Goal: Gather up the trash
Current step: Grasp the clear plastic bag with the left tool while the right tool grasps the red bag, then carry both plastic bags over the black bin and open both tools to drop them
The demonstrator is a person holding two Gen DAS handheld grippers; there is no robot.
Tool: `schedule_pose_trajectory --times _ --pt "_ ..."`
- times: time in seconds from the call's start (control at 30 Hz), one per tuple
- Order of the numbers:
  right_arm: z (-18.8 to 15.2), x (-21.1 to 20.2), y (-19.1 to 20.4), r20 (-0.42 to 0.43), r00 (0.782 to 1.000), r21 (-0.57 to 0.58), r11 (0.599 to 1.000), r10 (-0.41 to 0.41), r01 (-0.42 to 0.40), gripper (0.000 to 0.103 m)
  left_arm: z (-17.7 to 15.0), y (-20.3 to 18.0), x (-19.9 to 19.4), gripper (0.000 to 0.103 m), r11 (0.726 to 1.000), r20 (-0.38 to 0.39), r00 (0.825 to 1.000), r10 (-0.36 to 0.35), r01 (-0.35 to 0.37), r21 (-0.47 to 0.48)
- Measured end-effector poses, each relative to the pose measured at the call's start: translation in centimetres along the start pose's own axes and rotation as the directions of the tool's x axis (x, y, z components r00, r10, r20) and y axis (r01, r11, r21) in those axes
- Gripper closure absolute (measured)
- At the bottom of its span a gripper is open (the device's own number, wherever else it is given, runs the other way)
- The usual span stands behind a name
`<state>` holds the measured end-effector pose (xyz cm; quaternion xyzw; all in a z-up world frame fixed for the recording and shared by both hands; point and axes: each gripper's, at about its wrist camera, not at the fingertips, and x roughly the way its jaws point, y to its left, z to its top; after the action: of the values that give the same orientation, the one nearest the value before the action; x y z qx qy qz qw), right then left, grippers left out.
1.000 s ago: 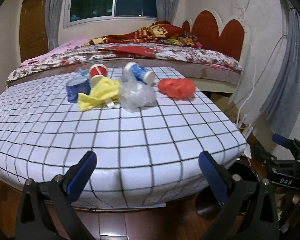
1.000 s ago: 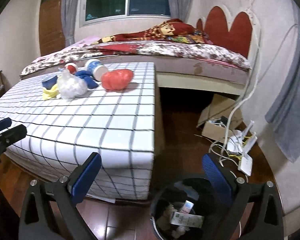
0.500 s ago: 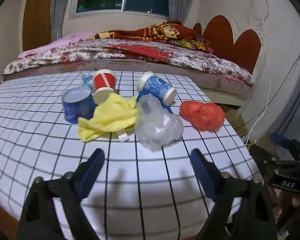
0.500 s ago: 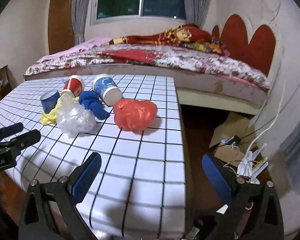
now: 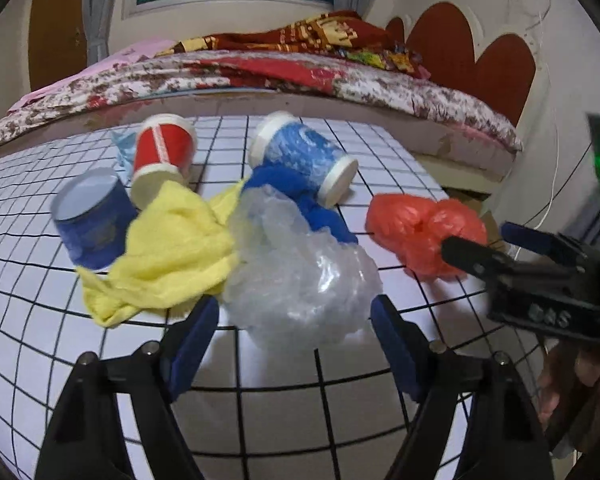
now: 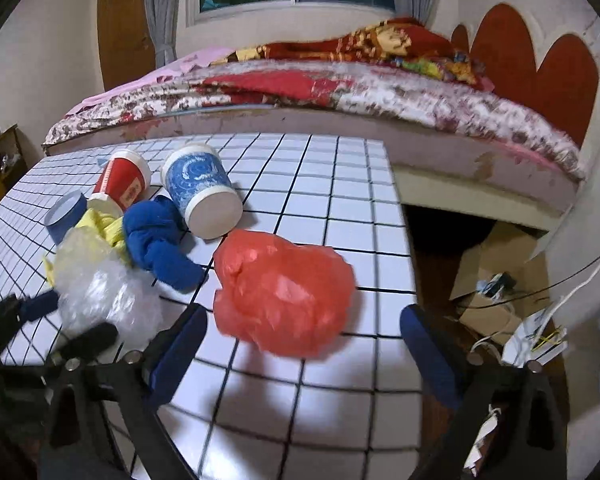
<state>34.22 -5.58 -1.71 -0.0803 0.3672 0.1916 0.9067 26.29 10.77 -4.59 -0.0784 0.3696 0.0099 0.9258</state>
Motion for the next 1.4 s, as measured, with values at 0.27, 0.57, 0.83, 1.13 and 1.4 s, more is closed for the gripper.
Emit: schedule_pose_trajectory --times 0.27,0.57,0.83,1.13,1.4 --pt "-0.4 2.0 0.0 -0.060 0.997 0.037 0.998 0.053 -0.051 0.064 0.0 -0.2 1.7 0.045 1.000 -0.047 0.999 -0.002 0.003 0.011" --pt "-1.6 -0.7 0.3 -0.003 0.998 0.013 0.997 0.070 -0.070 0.079 -0.6 -0.3 -0.6 0.060 0.999 0.019 0.999 -0.034 0.033 0.021" --pt "-3.2 -5.5 0.4 0.071 0.995 0.008 0.997 0.074 -0.074 0.079 -1.4 -1.3 -3.9 0.060 0.998 0.074 0.996 -0.040 0.036 0.053" --pt "-6.7 -11.4 0.2 0.137 0.989 0.004 0.998 0.056 -0.057 0.079 -3.3 -3.2 -7.7 0.060 0.994 0.132 0.988 -0.080 0.070 0.079" --pt "-10.3 -15.9 -1.3 0.168 0.985 0.016 0.999 0.028 -0.031 0.079 -5.3 -5.3 -10.1 0.060 0.987 0.142 0.981 -0.135 0.120 0.111"
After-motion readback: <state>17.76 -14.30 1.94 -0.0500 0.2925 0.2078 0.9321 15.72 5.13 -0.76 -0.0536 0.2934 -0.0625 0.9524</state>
